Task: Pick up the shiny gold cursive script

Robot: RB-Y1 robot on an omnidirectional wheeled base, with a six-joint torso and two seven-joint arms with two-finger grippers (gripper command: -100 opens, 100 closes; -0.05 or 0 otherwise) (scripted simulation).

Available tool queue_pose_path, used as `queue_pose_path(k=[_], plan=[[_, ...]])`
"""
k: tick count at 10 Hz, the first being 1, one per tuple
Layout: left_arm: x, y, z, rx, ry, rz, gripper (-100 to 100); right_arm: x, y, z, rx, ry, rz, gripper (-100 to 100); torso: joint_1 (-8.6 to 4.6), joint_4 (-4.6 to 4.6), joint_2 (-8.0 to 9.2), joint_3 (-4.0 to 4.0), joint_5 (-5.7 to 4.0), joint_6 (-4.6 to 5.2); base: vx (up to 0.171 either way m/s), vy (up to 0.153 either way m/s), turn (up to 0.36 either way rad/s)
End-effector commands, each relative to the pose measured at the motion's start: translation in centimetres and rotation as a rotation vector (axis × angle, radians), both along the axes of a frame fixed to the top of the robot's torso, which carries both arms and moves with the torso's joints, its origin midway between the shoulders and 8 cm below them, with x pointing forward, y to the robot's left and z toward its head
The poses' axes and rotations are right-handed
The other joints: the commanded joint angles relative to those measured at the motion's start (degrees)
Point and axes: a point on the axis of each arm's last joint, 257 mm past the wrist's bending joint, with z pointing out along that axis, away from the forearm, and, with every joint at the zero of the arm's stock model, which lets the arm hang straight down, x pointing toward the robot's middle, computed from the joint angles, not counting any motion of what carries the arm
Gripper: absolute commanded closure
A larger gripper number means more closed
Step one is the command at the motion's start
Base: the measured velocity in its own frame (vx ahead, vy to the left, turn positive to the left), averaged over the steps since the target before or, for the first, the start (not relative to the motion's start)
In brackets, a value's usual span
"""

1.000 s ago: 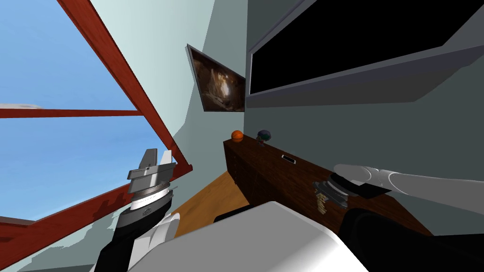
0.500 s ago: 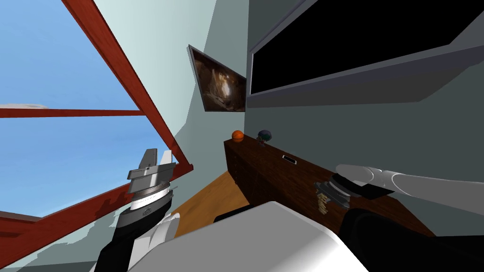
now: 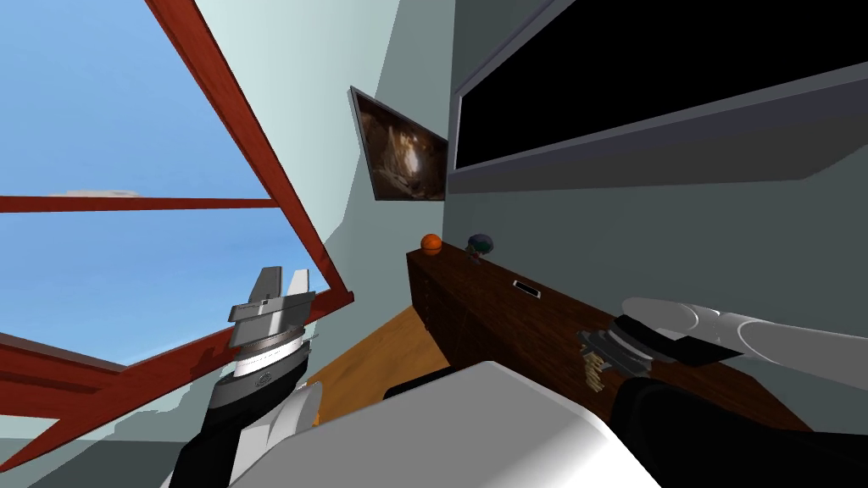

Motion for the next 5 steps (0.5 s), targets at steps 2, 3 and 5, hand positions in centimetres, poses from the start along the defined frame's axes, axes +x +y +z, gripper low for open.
queue_pose_path(k=[2, 3, 5], plan=[[0.0, 0.0, 0.0, 0.0, 0.0, 0.0, 0, -1.5, -1.0, 0.7, 0.001, 0.001, -0.023, 100, 0.0, 0.0, 0.02, 0.01, 0.01, 0.01, -0.007, 0.031, 0.093], [0.0, 0.0, 0.0, 0.0, 0.0, 0.0, 0, -2.1, -1.4, 1.0, 0.001, 0.001, -0.032, 100, 0.0, 0.0, 0.03, 0.02, 0.01, 0.02, -0.004, 0.027, 0.076], [0.0, 0.0, 0.0, 0.0, 0.0, 0.0, 0, -1.7, -1.2, 0.9, 0.002, 0.001, -0.027, 0, -0.05, 0.0, 0.01, 0.0, -0.02, 0.01, -0.001, 0.005, 0.005]])
